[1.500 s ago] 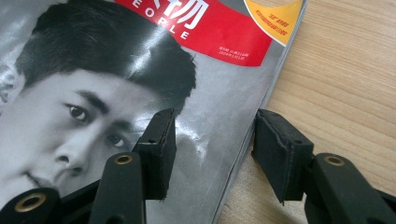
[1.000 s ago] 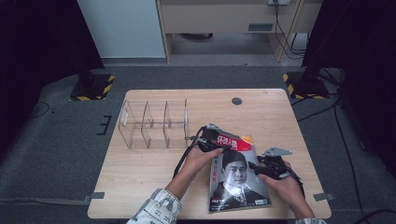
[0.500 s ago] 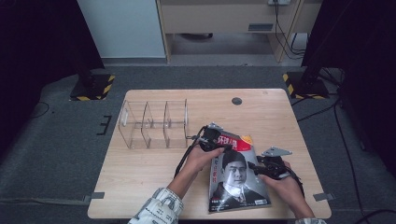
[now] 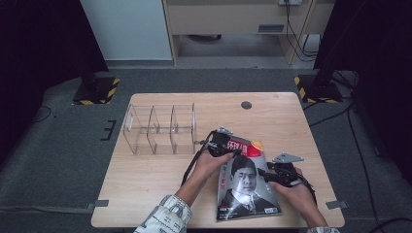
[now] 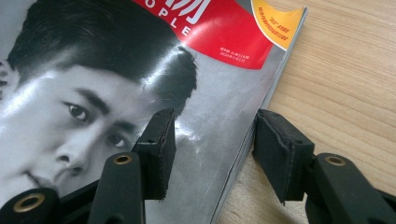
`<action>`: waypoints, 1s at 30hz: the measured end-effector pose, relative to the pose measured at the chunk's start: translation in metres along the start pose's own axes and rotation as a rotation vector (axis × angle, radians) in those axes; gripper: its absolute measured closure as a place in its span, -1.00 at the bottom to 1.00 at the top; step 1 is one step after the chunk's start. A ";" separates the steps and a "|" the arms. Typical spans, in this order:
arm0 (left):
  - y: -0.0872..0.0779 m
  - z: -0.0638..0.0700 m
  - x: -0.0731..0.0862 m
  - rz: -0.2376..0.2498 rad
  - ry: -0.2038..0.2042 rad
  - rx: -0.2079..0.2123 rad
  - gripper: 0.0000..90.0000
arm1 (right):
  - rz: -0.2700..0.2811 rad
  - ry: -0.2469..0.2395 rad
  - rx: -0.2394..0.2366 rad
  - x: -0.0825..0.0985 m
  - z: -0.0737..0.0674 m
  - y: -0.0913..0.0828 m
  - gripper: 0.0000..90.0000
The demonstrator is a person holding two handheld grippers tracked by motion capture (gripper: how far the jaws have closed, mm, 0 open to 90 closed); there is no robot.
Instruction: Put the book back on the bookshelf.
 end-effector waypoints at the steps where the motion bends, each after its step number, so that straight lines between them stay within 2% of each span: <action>1: 0.000 0.000 0.000 -0.001 0.001 0.000 0.62 | 0.002 -0.003 0.000 0.000 0.000 0.000 0.08; 16: -0.003 0.001 -0.003 -0.015 0.013 0.005 0.66 | 0.004 -0.004 -0.005 0.000 0.000 0.000 0.08; 23: -0.003 0.001 -0.003 -0.013 0.009 0.002 0.77 | 0.006 -0.005 -0.006 0.000 0.001 0.000 0.07; 27: -0.004 0.001 -0.004 -0.008 0.002 0.001 0.80 | 0.004 -0.004 -0.009 0.001 0.001 0.000 0.01; 30: -0.005 0.001 -0.004 0.002 -0.003 0.004 0.81 | -0.005 0.005 -0.028 0.001 0.001 -0.001 -0.10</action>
Point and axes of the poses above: each handheld gripper's, and its own axes: y roughly forward along the jaws, x roughly out of its underside, z roughly to its right, the point moved 6 cm from there along y, roughly forward along the jaws, and after that the axes turned 7 degrees about -y, right-handed, at the moved point
